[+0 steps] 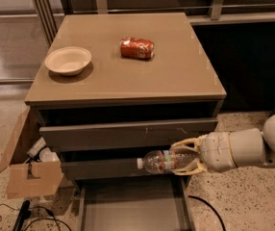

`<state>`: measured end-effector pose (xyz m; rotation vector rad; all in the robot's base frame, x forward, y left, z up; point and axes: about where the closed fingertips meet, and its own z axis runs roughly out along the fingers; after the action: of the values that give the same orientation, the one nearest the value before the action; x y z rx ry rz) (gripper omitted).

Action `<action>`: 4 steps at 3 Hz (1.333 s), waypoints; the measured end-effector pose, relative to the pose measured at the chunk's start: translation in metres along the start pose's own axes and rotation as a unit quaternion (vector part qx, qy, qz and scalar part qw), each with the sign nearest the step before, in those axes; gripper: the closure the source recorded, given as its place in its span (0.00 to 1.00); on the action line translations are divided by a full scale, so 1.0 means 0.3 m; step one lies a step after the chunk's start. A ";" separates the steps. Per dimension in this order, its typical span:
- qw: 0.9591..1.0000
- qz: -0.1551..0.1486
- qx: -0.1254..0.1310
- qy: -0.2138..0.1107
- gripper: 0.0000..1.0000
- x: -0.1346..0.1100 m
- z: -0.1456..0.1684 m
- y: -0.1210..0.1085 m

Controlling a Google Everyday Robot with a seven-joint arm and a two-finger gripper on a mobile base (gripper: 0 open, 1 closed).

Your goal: Pick water bottle from bottom drawer and place on counter

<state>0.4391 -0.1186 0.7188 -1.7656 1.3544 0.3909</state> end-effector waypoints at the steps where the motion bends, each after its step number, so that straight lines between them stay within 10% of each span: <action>1: 1.000 0.001 -0.003 0.000 1.00 -0.001 0.009 0.007; 4: 0.998 -0.024 -0.012 0.050 1.00 -0.281 -0.177 -0.393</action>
Offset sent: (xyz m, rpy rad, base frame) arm 0.0160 0.0247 0.0718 -0.1273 -0.0589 0.0226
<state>0.5017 -0.1007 0.8589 -1.8553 1.3797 0.2966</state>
